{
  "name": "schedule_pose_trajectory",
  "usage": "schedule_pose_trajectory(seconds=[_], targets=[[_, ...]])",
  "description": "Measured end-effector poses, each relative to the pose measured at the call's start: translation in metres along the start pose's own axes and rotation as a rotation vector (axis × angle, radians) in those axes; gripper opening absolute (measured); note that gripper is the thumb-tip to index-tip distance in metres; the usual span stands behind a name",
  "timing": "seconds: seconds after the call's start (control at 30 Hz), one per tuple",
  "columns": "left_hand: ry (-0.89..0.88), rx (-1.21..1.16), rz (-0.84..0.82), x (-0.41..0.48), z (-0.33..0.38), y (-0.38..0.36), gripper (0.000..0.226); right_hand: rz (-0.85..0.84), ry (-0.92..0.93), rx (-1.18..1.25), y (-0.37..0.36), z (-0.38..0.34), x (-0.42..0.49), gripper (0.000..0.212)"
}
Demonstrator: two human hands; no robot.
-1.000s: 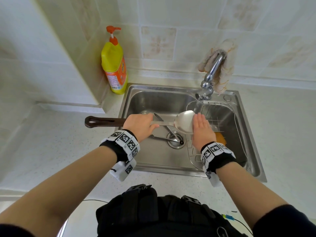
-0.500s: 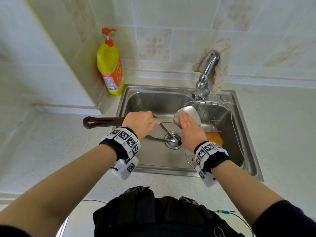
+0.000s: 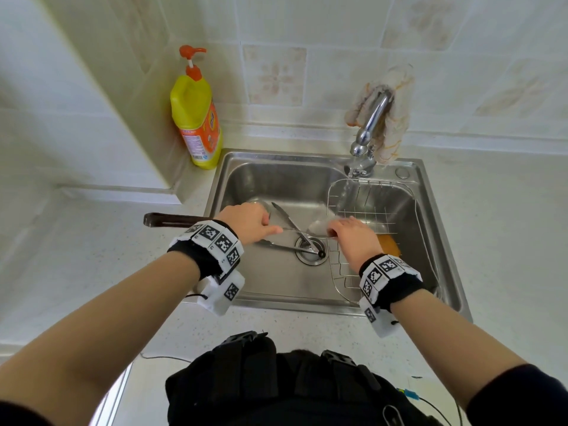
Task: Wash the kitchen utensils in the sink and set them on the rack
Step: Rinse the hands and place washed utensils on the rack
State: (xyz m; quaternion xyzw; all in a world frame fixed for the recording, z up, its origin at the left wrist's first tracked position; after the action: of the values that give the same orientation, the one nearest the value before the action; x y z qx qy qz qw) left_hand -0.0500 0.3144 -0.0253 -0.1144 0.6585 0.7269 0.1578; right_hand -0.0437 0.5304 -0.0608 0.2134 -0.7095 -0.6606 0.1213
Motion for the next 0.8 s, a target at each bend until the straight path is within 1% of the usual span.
schedule_pose_trajectory(seconds=[0.07,0.1,0.17,0.23,0.27,0.33,0.43,0.5,0.57,0.63,0.7,0.73,0.77,0.8], targets=[[-0.078,0.085,-0.002,0.000,0.001,0.001,0.047,-0.021,-0.008,-0.014,0.007,0.004,-0.001,0.017],[-0.117,0.159,0.018,-0.001,0.002,0.000,0.043,-0.045,-0.008,-0.006,0.008,0.007,0.001,0.015],[-0.178,0.289,0.074,-0.005,0.003,-0.003,0.033,-0.100,0.005,0.032,0.013,0.007,0.005,0.021],[-0.198,0.311,0.127,-0.007,0.007,-0.003,0.031,-0.099,0.057,-0.010,0.016,0.001,0.011,0.034],[-0.198,0.276,0.141,-0.007,0.009,-0.001,0.033,-0.075,0.076,-0.045,0.015,-0.004,0.013,0.040],[-0.203,0.147,0.161,-0.005,0.016,0.003,0.038,0.055,0.095,-0.122,0.014,-0.016,0.014,0.054],[-0.161,-0.073,0.171,-0.003,0.021,0.002,0.045,0.192,0.087,-0.158,0.016,-0.033,0.013,0.063],[-0.120,-0.147,0.154,-0.002,0.019,-0.002,0.047,0.218,0.068,-0.142,0.020,-0.026,0.013,0.066],[-0.075,-0.223,0.129,0.003,0.016,-0.007,0.049,0.199,-0.057,0.037,0.021,-0.013,0.014,0.070],[-0.008,-0.328,0.111,0.009,0.010,-0.011,0.053,0.243,-0.122,0.151,0.019,-0.017,0.015,0.069],[0.049,-0.385,0.085,0.015,0.007,-0.015,0.056,0.201,-0.040,0.160,0.010,-0.030,0.016,0.068],[0.064,-0.375,0.070,0.016,0.007,-0.017,0.058,0.163,0.011,0.169,0.004,-0.031,0.018,0.067],[0.075,-0.358,0.058,0.018,0.006,-0.018,0.059,0.143,0.006,0.223,0.001,-0.024,0.023,0.065],[0.084,-0.341,0.057,0.021,0.007,-0.019,0.058,0.149,-0.063,0.314,0.000,-0.012,0.029,0.064]])
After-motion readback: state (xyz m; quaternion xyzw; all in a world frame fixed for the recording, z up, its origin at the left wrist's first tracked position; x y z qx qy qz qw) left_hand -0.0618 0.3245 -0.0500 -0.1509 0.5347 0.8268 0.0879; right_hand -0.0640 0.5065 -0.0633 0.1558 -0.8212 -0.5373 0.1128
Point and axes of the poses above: each hand's wrist, its own x-axis towards the middle knuckle, its own y-axis out of the back of the hand, z = x × y, the point moved 3 cm from there along x, towards the middle knuckle, and after that the axes turned 7 degrees about y, right-handed, at the moved point
